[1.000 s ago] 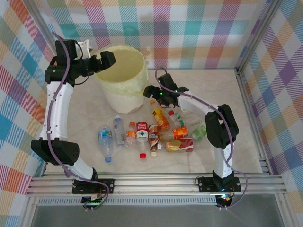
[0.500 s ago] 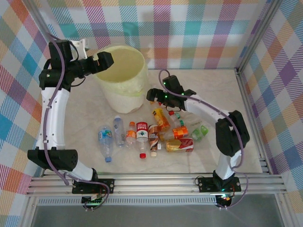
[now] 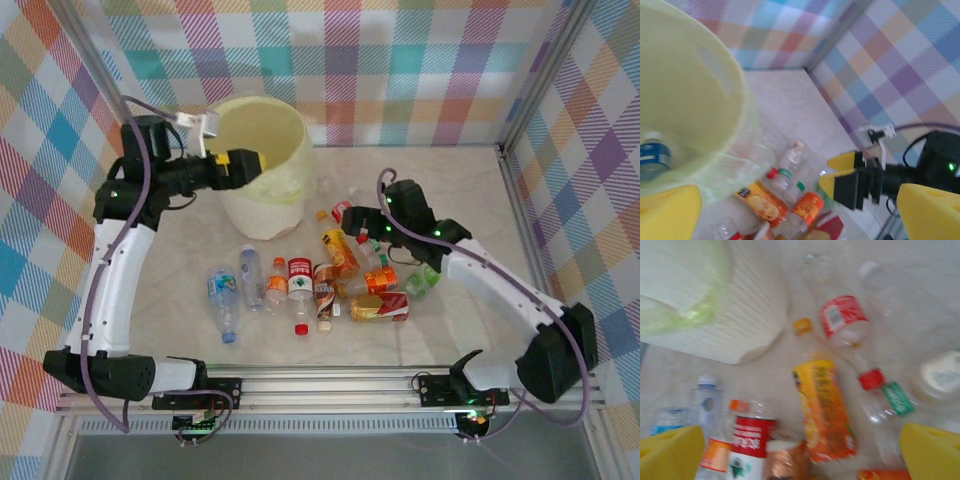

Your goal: Put the plastic bottles in the bin

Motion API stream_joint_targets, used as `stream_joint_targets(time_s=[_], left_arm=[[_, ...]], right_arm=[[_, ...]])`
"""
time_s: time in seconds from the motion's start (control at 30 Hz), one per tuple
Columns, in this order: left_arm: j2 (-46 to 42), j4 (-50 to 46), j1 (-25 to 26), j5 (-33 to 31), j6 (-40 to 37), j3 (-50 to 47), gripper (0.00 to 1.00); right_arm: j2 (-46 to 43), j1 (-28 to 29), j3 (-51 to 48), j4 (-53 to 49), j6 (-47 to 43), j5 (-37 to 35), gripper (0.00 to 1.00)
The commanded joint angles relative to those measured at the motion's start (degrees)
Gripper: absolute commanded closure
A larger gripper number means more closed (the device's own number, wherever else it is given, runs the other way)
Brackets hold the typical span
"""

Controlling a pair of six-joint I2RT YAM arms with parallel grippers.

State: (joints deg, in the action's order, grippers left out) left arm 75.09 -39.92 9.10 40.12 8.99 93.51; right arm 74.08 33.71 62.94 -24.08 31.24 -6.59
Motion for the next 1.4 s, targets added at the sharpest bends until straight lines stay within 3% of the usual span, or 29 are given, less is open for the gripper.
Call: stream_joint_targets(time_s=[0.0, 0.13, 0.33, 0.6, 0.8, 1.1, 1.27, 1.37], left_arm=[[-3.5, 3.7, 5.1, 3.1, -3.4, -4.0, 0.0], [-4.6, 5.5, 13.1, 1.4, -5.2, -7.6, 0.0], [-3.9, 12.8, 24.2, -5.1, -5.7, -13.3, 0.0], [6.1, 11.7, 34.0, -5.3, -7.2, -8.0, 0.0], [11.2, 8.9, 38.0, -12.1, -7.4, -5.4, 0.0], [13.4, 6.2, 39.1, -22.4, -5.0, -6.3, 0.0], [15.4, 4.7, 39.2, -17.1, -6.9, -5.5, 0.0], [15.0, 4.2, 40.0, -19.8, -8.9, -5.7, 0.0]], right_arm=[[-4.0, -0.4, -1.3, -11.7, 4.0, -10.9, 0.0], [-9.2, -1.7, -4.6, -19.8, 10.2, -14.1, 0.01], [-16.3, -6.8, -11.8, -23.3, 13.8, -9.6, 0.12], [-18.5, -17.7, -18.3, -24.0, 13.6, -3.2, 0.26], [-16.3, -22.7, -20.8, -19.6, 11.0, -0.8, 0.31], [-10.0, -25.1, -20.9, -12.8, 8.8, 3.3, 0.33], [-6.2, -25.5, -20.6, -10.5, 8.9, 4.2, 0.33], [-4.0, -25.5, -20.3, -9.3, 9.0, 4.0, 0.32]])
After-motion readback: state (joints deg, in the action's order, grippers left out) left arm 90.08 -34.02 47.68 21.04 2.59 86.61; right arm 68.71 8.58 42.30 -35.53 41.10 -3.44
